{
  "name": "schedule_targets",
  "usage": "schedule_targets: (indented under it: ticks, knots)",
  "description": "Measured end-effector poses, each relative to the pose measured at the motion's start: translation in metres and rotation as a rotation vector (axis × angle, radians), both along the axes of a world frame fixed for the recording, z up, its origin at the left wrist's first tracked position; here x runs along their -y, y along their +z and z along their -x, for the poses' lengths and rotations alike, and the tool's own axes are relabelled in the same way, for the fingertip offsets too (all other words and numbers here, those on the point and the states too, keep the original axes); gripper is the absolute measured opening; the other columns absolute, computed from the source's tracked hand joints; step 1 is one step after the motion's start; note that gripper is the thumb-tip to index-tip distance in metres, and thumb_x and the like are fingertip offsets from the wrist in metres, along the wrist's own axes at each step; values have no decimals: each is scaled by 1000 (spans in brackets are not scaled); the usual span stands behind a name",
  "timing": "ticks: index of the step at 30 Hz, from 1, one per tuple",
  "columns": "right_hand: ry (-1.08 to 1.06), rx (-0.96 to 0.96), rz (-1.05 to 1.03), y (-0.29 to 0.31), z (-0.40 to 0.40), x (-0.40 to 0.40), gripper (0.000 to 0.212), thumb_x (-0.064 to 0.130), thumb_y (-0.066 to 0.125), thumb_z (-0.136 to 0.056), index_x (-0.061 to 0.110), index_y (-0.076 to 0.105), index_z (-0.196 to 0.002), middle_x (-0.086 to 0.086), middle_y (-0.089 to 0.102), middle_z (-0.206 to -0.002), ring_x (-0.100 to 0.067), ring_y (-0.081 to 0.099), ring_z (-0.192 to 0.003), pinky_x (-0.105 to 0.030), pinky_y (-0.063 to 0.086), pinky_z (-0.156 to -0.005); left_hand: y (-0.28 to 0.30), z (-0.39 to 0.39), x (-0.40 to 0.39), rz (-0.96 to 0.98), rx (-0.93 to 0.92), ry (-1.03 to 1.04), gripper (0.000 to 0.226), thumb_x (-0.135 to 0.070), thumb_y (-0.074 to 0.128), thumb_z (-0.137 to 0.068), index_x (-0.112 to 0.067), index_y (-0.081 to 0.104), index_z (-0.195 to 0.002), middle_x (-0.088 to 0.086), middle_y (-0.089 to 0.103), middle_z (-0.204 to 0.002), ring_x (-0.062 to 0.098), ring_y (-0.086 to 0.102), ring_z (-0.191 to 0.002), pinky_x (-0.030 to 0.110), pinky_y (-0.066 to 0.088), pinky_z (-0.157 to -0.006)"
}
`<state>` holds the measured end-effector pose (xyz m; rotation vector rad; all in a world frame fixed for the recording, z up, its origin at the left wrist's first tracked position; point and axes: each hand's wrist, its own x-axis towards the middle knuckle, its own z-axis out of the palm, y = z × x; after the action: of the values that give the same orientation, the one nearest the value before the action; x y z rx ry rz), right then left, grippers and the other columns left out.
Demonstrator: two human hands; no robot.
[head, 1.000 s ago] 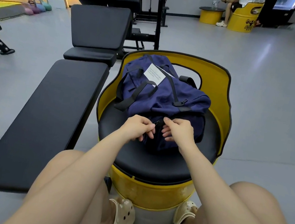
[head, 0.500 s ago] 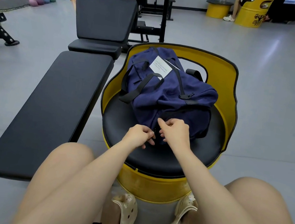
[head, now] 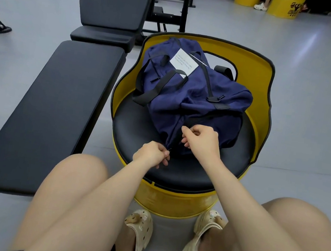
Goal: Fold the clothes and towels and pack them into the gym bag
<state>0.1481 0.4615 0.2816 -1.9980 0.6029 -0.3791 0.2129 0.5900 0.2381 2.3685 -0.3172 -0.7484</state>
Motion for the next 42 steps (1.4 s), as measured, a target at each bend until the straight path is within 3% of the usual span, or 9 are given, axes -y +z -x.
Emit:
schedule_targets:
  ticks: [6, 11, 16, 21, 26, 30, 33, 36, 42]
  knots:
    - [-7, -7, 12, -1, 0, -1, 29, 27, 63, -90, 7, 67, -69, 2, 67, -58, -7, 62, -54, -32, 57, -68, -10, 3, 5, -151, 41, 24, 32, -38, 43, -98, -29, 66, -77, -12, 72, -79, 8, 57, -57, 22, 45, -67]
    - [12, -21, 28, 0, 2, -1, 28, 29, 63, -89, 8, 68, -71, 2, 68, -61, -6, 63, -57, -33, 57, -72, -10, -2, 12, -249, 98, -17, 28, -40, 45, -97, -30, 66, -81, -9, 72, -81, 16, 65, -85, 28, 47, -78]
    - [66, -55, 144, 1, 2, 6, 37, 43, 59, -90, 14, 65, -68, 3, 67, -62, -14, 66, -68, -39, 55, -75, -1, 1, 12, -230, 36, -89, 27, -40, 42, -98, -30, 67, -95, -10, 73, -89, 12, 65, -70, 23, 46, -70]
    - [7, 80, 482, 12, 6, 11, 50, 54, 51, -91, 14, 60, -62, -1, 63, -58, -17, 59, -59, -38, 49, -62, 35, -16, -5, -183, 651, -76, 30, -45, 44, -95, -21, 61, -100, 3, 60, -106, 27, 55, -103, 34, 39, -72]
    - [-104, 410, 690, 39, 0, 22, 27, 38, 63, -89, 11, 64, -83, 0, 61, -75, -17, 53, -73, -35, 47, -65, 67, -61, -9, 160, 790, -34, 37, -13, 58, -90, -12, 48, -125, 8, 46, -126, 26, 47, -115, 37, 44, -89]
    - [56, 160, 1006, 46, -13, 28, 70, 57, 71, -72, 15, 58, -127, -11, 55, -128, -31, 48, -121, -48, 33, -106, 84, -85, 11, 87, 738, -215, 71, 3, 53, -86, -21, 26, -147, 4, 28, -149, 26, 36, -133, 39, 43, -99]
    - [253, -224, 1060, 48, -19, 24, 95, 65, 60, -78, 25, 18, -152, -6, 18, -159, -32, 19, -144, -49, 10, -117, 94, -100, 31, 132, 624, -292, 75, -4, 54, -90, -17, 14, -152, 5, 19, -157, 21, 22, -143, 31, 26, -112]
    - [235, -366, 1065, 54, -30, 20, 84, 58, 51, -88, 29, 5, -153, -5, 11, -160, -36, 16, -143, -51, 10, -117, 101, -112, 51, 186, 593, -295, 68, -18, 57, -93, -18, 20, -150, 4, 32, -152, 21, 33, -138, 31, 29, -109]
    - [202, -441, 1071, 61, -42, 11, 47, 35, 38, -99, 28, 34, -145, -1, 47, -143, -38, 32, -134, -56, 12, -114, 100, -109, 61, -112, 799, -493, 61, -25, 50, -95, -33, 22, -149, 6, 25, -155, 30, 47, -123, 39, 46, -94]
